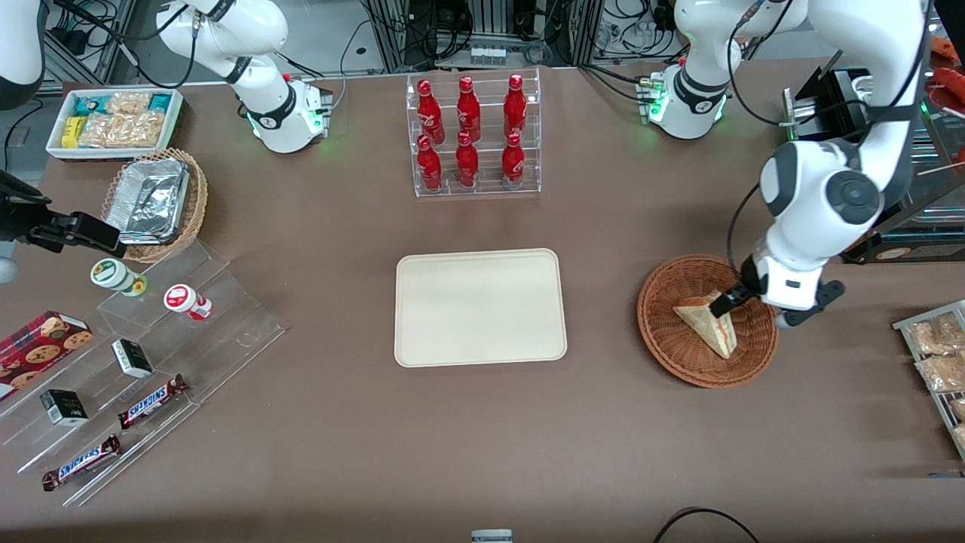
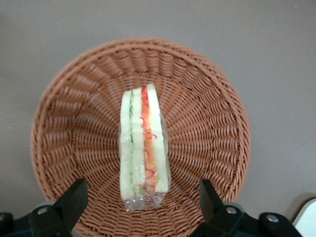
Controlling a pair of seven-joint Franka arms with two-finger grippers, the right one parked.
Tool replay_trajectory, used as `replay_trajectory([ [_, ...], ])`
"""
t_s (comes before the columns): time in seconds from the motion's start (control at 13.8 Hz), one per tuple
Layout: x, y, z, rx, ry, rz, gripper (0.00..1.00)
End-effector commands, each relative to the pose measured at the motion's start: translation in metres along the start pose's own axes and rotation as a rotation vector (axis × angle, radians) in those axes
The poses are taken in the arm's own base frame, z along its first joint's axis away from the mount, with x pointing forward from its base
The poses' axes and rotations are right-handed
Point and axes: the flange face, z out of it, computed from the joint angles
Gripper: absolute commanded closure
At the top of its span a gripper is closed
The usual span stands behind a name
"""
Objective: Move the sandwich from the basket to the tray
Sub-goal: 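Lower the left gripper around the sandwich and close it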
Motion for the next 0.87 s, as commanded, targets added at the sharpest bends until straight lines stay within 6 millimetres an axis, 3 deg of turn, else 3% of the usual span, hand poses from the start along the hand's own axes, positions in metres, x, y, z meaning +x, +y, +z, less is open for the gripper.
replay_trajectory([
  [0.0, -0.001, 0.003, 0.014, 0.003, -0.004, -0.019, 0.0],
  [0.36, -0.002, -0.001, 0.053, 0.031, -0.026, -0.004, 0.0],
  [0.65, -0.004, -0.002, 0.073, 0.054, -0.041, 0.017, 0.02],
  [0.73, -0.004, -0.003, 0.077, 0.065, -0.041, 0.028, 0.13],
  [0.8, -0.003, -0.003, 0.077, 0.065, -0.039, 0.027, 0.38],
])
